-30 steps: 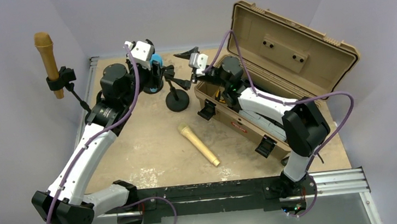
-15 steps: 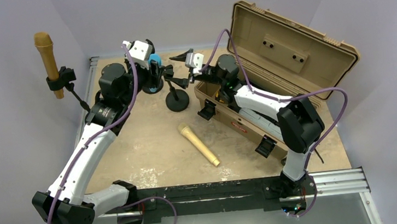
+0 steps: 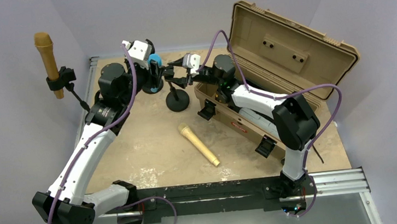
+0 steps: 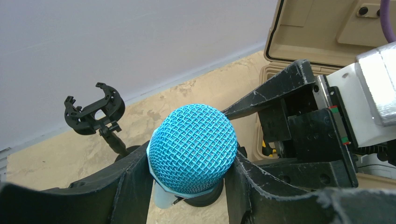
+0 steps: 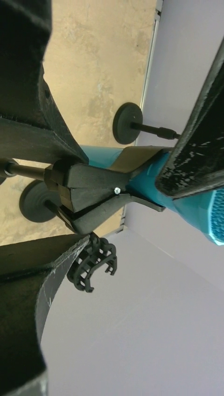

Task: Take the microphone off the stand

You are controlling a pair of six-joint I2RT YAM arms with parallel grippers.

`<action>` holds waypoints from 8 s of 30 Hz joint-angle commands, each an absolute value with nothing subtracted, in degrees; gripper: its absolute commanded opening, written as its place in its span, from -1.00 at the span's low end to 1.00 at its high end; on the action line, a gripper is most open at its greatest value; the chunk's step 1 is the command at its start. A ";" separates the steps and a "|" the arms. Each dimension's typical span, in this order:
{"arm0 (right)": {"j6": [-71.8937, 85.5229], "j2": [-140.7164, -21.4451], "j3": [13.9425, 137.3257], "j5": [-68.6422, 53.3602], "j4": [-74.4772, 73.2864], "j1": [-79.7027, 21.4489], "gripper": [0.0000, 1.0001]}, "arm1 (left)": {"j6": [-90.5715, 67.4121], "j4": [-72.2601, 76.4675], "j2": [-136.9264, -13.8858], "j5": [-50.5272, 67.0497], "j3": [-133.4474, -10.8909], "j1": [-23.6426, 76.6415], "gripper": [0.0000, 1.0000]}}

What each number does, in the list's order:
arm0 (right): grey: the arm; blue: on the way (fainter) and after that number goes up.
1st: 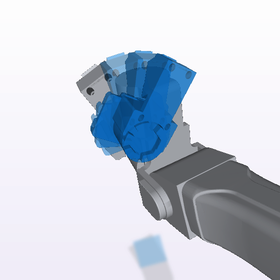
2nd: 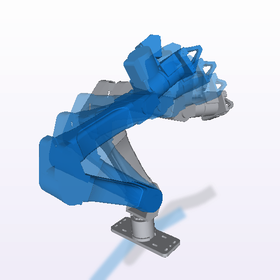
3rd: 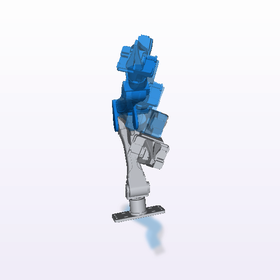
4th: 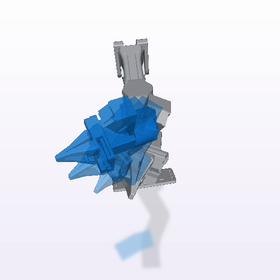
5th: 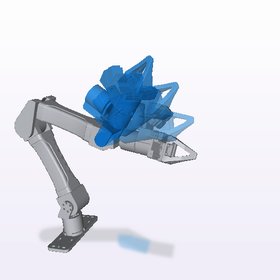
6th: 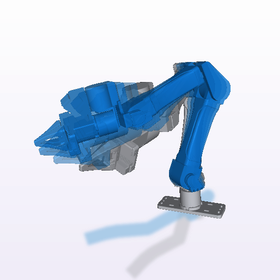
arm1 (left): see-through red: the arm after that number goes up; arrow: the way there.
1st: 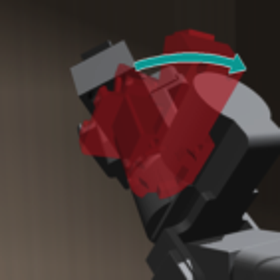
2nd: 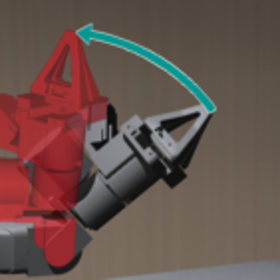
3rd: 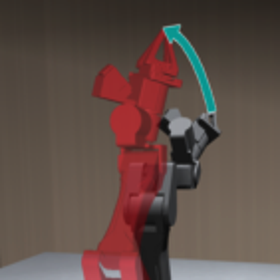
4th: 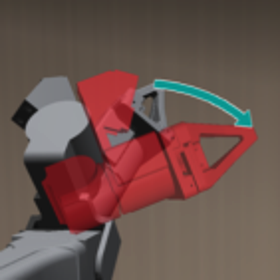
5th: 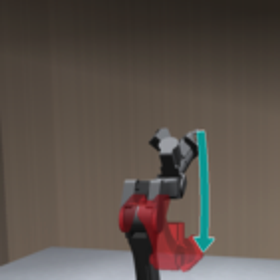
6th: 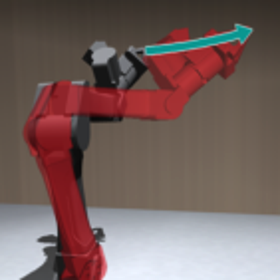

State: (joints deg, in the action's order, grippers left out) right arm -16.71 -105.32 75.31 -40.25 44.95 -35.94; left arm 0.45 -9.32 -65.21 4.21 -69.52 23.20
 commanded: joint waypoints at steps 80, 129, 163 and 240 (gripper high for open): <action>-2.81 -103.64 71.62 -30.42 57.93 -33.39 0.04 | -6.17 -7.38 -59.71 -19.34 -68.44 22.39 -1.00; -2.92 -91.47 69.17 -22.39 52.74 -33.38 0.97 | -87.31 -6.96 -70.91 12.51 -24.54 22.59 -1.00; 0.04 -92.17 70.36 -20.22 51.39 -33.40 0.98 | -73.01 -20.34 -59.59 4.05 -26.84 22.52 1.00; -12.20 -98.53 89.71 17.00 8.37 -48.20 -0.19 | -14.07 -24.34 -43.70 -12.04 -58.45 23.99 1.00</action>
State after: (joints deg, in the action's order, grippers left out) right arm -11.86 -99.50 90.30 15.66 7.38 -48.05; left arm -15.20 -25.39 -43.57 -11.38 -58.74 23.77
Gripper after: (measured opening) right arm 0.418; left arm 0.998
